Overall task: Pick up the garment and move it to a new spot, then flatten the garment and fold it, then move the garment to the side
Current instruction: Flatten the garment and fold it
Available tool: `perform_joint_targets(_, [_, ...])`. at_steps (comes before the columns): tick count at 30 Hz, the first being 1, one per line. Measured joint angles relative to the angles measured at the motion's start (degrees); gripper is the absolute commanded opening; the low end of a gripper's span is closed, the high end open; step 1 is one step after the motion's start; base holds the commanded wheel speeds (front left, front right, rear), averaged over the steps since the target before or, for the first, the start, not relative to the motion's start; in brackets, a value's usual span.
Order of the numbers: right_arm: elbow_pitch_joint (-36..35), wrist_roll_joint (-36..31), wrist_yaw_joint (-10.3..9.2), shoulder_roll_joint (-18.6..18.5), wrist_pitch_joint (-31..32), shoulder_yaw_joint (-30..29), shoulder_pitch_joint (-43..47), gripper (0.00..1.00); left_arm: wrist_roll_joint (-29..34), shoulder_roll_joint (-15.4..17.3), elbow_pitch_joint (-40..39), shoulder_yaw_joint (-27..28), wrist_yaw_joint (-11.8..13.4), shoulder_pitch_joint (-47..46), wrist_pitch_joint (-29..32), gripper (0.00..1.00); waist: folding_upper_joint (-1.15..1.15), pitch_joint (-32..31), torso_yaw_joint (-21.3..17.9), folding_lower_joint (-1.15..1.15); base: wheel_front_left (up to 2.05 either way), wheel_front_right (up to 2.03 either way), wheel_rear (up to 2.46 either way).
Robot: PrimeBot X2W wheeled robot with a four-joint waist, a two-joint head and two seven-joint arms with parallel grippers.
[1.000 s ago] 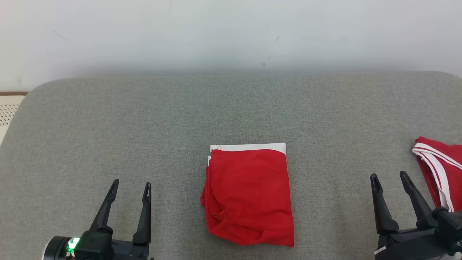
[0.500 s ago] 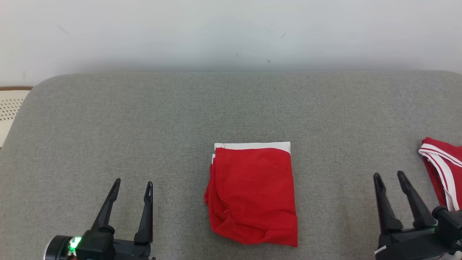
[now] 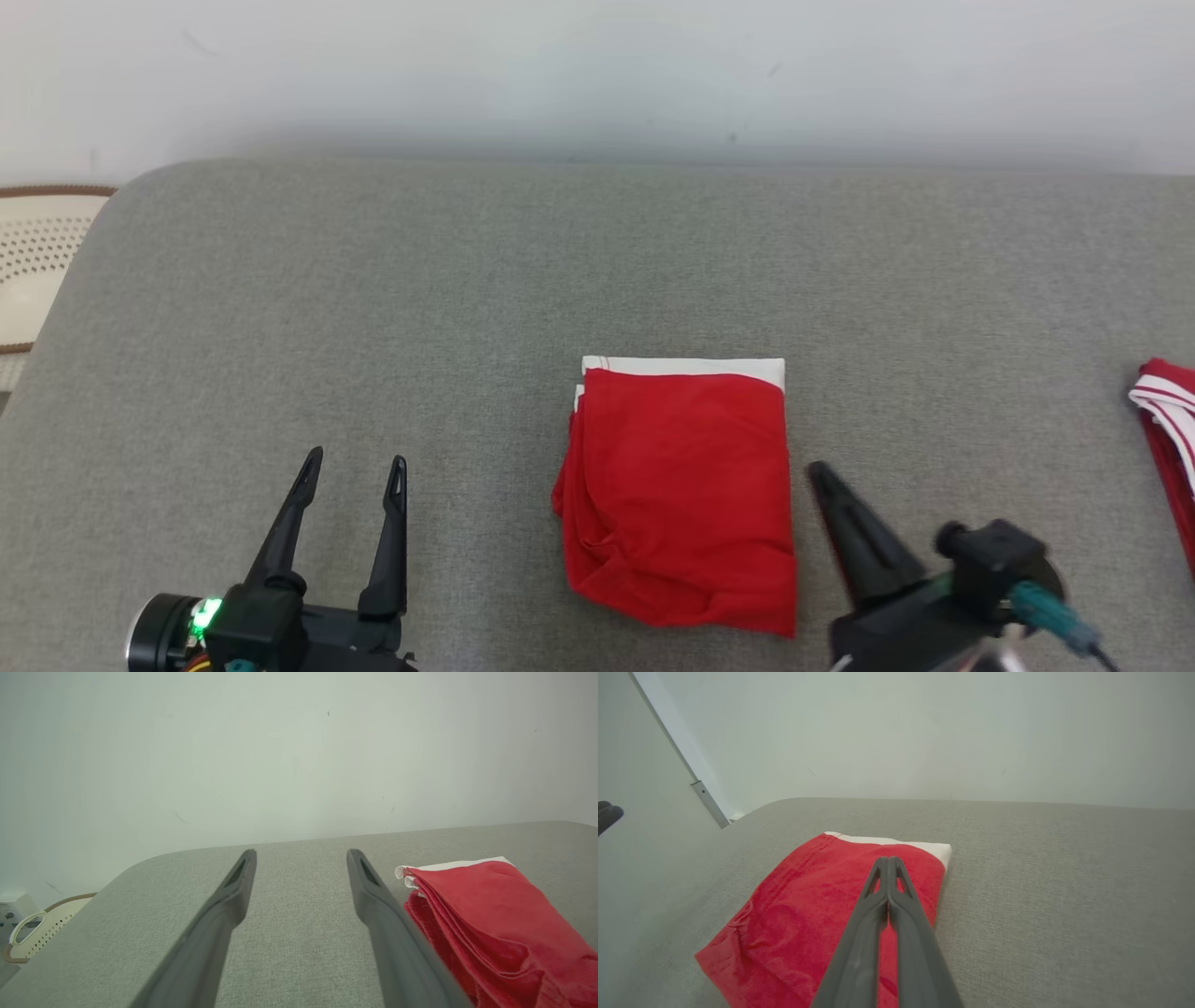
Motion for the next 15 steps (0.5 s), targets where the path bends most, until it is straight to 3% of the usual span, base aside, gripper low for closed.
perform_joint_targets(6, [7.8,3.7,0.00,0.1,-2.1,10.6,-5.4,0.00,-0.1,-0.6,0.9,-0.7,-0.1,-0.5,-0.5,1.00,0.00,1.1,1.9,0.00,0.00,0.00,0.00])
perform_joint_targets(15, [19.3,8.5,0.00,1.8,-6.6,20.9,-12.2,0.00,-0.4,-1.0,1.8,-1.1,-0.2,-1.5,-0.9,1.00,0.00,2.1,4.6,0.00,0.00,0.00,0.00])
